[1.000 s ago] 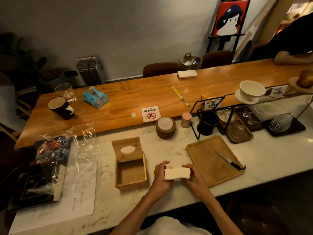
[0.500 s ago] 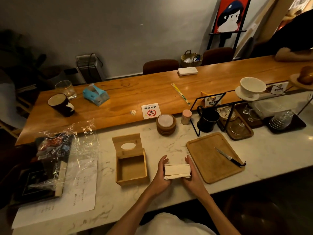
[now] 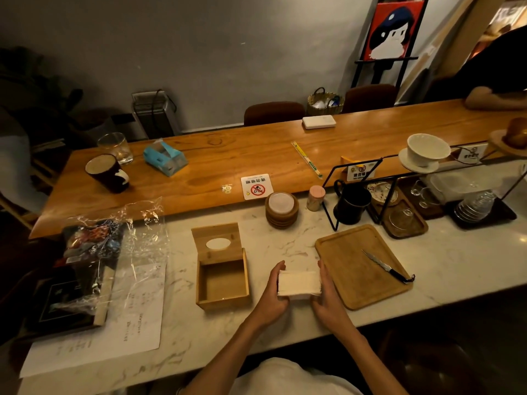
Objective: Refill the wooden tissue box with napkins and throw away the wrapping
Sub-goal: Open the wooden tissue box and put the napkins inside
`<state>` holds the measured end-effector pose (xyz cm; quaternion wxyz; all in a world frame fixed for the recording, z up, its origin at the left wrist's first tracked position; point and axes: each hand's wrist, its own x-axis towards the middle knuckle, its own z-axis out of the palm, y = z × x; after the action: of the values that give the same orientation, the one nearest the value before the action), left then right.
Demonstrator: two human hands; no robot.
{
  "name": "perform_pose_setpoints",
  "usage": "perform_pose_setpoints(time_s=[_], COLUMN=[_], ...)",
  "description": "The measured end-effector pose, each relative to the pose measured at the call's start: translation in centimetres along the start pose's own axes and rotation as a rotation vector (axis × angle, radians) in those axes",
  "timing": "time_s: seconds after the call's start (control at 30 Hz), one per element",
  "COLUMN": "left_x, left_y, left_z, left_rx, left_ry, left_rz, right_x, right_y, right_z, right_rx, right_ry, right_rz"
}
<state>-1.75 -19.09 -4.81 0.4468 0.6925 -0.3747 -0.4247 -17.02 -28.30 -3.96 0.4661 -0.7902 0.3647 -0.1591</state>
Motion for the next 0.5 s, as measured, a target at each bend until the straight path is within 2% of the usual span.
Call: perform_pose_setpoints(time_s=[0.13,0.2,0.27,0.4,0.43,0.5], left_x=[0.2,0.2,0.3,0.3,0.3,0.0], left_y=[-0.1,0.1,-0.1,-0.3,-0.4,-0.4], left_z=[0.2,0.4,0.4,0.4,0.5,0.9], left_rx=[0.032,0.046,0.030,-0.062,-0.067,-0.072], left_ry=[0.017,0.013,0.013,0.086,0.093,0.092], left_rz=[0.019,0.038,0.040,-0.001,-0.001,-0.008], right_x=[-0.4,-0.5,-0.6,-0.3,-0.2,-0.3], right_y=[0.4,0.4,0.3,-0.4,-0.7,-0.7], right_z=[0.4,0.8,1.0,0.2,0.0,0.1], right_rx=[-0.447,-0.495,-0.307,0.255,0.332,0.331], right_ry=[0.003,0.006,0.022,0.056,0.040,0.033], right_rz=[-0.185,-0.199,-0.104,0.176,0.204,0.207])
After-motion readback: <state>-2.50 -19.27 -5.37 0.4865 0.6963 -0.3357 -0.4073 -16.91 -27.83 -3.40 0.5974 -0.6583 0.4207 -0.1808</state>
